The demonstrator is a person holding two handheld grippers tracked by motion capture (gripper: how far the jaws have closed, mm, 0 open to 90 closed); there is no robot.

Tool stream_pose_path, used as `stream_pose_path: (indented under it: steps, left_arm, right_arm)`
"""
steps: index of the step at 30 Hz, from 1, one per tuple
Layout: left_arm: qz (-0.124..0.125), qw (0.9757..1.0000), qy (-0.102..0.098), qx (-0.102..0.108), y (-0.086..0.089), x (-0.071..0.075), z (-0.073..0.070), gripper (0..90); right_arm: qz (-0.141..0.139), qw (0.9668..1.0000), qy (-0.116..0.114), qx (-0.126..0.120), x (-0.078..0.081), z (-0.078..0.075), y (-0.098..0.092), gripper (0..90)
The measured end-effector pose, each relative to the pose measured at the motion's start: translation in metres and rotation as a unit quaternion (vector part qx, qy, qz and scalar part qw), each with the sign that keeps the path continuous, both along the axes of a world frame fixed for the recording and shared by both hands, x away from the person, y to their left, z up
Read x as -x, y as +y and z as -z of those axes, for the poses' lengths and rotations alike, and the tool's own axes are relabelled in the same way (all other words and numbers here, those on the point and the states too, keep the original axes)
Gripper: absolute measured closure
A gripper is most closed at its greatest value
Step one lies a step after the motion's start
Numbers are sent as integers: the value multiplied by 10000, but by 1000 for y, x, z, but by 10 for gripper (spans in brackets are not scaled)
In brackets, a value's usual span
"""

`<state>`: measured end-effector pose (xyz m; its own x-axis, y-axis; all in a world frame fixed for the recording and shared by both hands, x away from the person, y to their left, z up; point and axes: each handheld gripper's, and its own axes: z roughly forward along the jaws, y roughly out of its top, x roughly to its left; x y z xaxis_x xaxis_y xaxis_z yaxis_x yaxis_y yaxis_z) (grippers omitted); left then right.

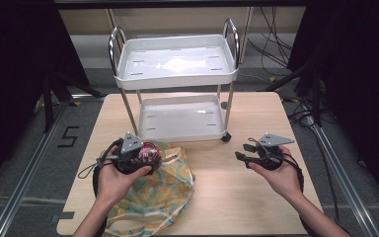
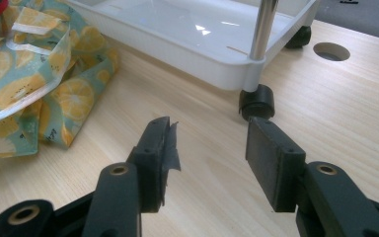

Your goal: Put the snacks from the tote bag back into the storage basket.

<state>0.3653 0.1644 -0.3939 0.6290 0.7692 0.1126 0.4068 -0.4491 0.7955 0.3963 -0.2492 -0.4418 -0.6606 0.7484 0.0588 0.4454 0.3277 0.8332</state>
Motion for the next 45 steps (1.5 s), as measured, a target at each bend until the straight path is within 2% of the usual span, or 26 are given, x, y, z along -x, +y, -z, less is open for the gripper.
stream_pose_path:
  steps: [2,5,8,10,11,13,16,18,20,21,22,23,26,27,30,31,34,36,37,38,39,45]
  left_arm:
    - [50,10000,-10,-61,0,-2,-1,256]
    - [-38,10000,11,80,-2,-2,0,256]
    - [-5,10000,-16,25,-2,-4,-1,256]
    - [8,10000,-30,-4,-2,-6,-2,256]
    - [-4,10000,-46,-24,-2,-6,-2,255]
    - [24,10000,-52,-28,-2,-7,-2,256]
    - [-39,10000,-20,6,-5,-8,-3,256]
    - [-73,10000,7,53,-6,-8,-3,255]
    - [22,10000,-44,-15,-6,-11,-3,256]
    - [-6,10000,-49,-25,-7,-11,-3,255]
    - [-3,10000,-56,-24,-7,-12,-3,256]
    - [-30,10000,-24,68,-9,-12,-3,256]
    - [-3,10000,-54,-11,-9,-15,-3,256]
    - [-6,10000,-43,38,-10,-16,-3,256]
    - [-30,10000,-37,33,-12,-17,-3,256]
    - [-36,10000,-31,39,-12,-18,-3,255]
    - [-19,10000,-61,8,-12,-20,-3,256]
    - [-156,9997,-48,206,-15,-19,-2,256]
    - [-119,9997,-60,200,-15,-20,-2,256]
    - [-112,9997,-60,184,-15,-21,-2,256]
    - [-24,10000,-47,36,-13,-22,-4,256]
    - [-24,10000,-77,25,-13,-25,-5,256]
  right_arm:
    - [-41,10000,27,32,0,0,0,532]
    - [-34,10000,-29,40,0,1,1,533]
    - [-19,10000,9,21,1,1,2,533]
    - [-32,10000,-25,38,1,1,2,533]
    - [-86,9998,-159,103,-1,1,0,533]
    - [-31,10000,-10,40,1,1,2,532]
    - [-56,9999,-91,64,0,1,1,533]
    - [-65,9999,13,85,1,1,2,533]
    - [-90,9999,-67,105,0,1,1,532]
    - [-49,9999,-124,61,0,2,2,532]
    - [-65,9999,-109,79,0,2,2,532]
    - [-61,9999,-68,82,0,2,2,531]
    - [-48,10000,-13,81,1,2,3,530]
    - [-42,10000,20,72,2,1,3,530]
    - [-44,10000,18,74,2,1,3,529]
    - [-70,9999,-67,79,0,1,2,528]
    - [-75,9999,-96,100,0,2,2,528]
    - [-37,10000,1,86,1,2,3,528]
    - [-24,10000,28,64,2,2,3,528]
    - [-73,9999,-47,86,1,2,3,528]
    - [-85,9998,-115,105,0,3,3,527]
    - [-85,9999,-102,103,0,3,3,524]
